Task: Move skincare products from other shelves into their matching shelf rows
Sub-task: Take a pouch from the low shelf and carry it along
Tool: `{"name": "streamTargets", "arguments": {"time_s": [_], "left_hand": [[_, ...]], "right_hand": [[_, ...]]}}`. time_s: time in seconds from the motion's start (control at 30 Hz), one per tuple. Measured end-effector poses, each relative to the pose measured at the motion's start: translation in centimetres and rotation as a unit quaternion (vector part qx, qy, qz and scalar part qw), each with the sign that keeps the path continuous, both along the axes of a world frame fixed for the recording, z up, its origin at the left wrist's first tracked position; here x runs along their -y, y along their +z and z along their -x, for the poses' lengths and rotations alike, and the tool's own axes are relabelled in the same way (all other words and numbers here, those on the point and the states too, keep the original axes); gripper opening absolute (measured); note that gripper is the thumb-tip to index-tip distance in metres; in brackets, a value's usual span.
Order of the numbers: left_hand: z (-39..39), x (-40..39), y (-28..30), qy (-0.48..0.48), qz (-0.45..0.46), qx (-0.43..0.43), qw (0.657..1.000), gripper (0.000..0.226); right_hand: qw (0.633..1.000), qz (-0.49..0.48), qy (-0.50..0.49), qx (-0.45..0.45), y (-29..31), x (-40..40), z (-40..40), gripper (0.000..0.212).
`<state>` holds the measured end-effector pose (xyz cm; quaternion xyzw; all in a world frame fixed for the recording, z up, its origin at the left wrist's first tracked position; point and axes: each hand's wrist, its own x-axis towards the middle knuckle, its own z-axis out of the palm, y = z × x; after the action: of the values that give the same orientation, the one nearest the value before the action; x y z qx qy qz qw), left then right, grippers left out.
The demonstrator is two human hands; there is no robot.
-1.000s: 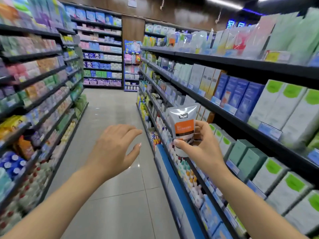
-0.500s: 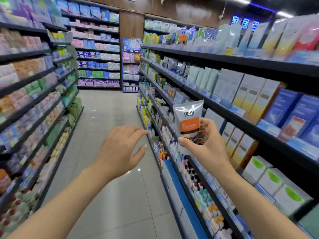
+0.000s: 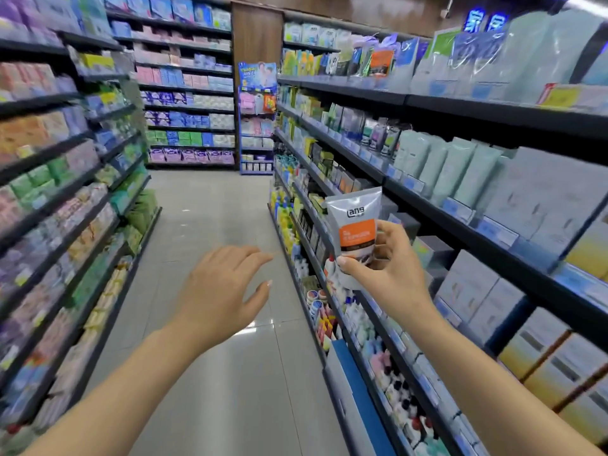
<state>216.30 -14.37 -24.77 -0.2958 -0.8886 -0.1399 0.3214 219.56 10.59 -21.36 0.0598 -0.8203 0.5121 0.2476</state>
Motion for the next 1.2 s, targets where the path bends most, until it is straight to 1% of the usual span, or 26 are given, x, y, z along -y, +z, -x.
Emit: {"name": "streamTargets", "arguments": {"time_s": [0.2,0.37,0.57,0.73,0.87,0.93,1.0,1.1,1.2], "left_hand": [[11.9,2.3,-0.7,-0.036,-0.008,-0.006,0.999,0.038],[22.7,4.4,-0.7,-0.079,-0.007,-0.001,0.997,0.039],[34.3,3.8,-0.9,-0.132,0.000,-0.004,0.991,0.039],[42.9,0.6,-2.0,-0.171,-0.006,0.014,0.985,0.036],[49.9,-3.5,-3.0,-0.189,0.019,0.033,0.981,0.038],[53.2,-6.0,-2.6,-0.203,0.028,0.039,0.978,0.040],[56.5,-8.6,-1.7,-0.223,0.033,0.042,0.973,0.041],[60.9,-12.5,-0.4,-0.248,0.038,0.026,0.968,0.042],[64.9,-16.4,0.6,-0.275,0.019,0.004,0.961,0.041]], "right_hand": [[0.999,0.012,-0.037,0.003,-1.2,2.4,10.5,0.051],[0.996,0.024,-0.087,0.002,-1.1,5.2,19.3,0.049],[0.988,0.031,-0.150,0.014,-1.2,5.6,27.8,0.050],[0.980,0.027,-0.194,0.029,-2.6,3.2,34.5,0.050],[0.975,0.026,-0.218,0.034,-4.3,-0.4,40.9,0.052],[0.973,0.021,-0.229,0.033,-4.5,-2.6,43.9,0.053],[0.970,0.018,-0.240,0.027,-4.2,-4.8,46.5,0.056],[0.967,0.010,-0.255,0.013,-3.0,-8.0,49.7,0.054],[0.963,0.008,-0.269,-0.006,-1.6,-10.8,51.9,0.053]]}}
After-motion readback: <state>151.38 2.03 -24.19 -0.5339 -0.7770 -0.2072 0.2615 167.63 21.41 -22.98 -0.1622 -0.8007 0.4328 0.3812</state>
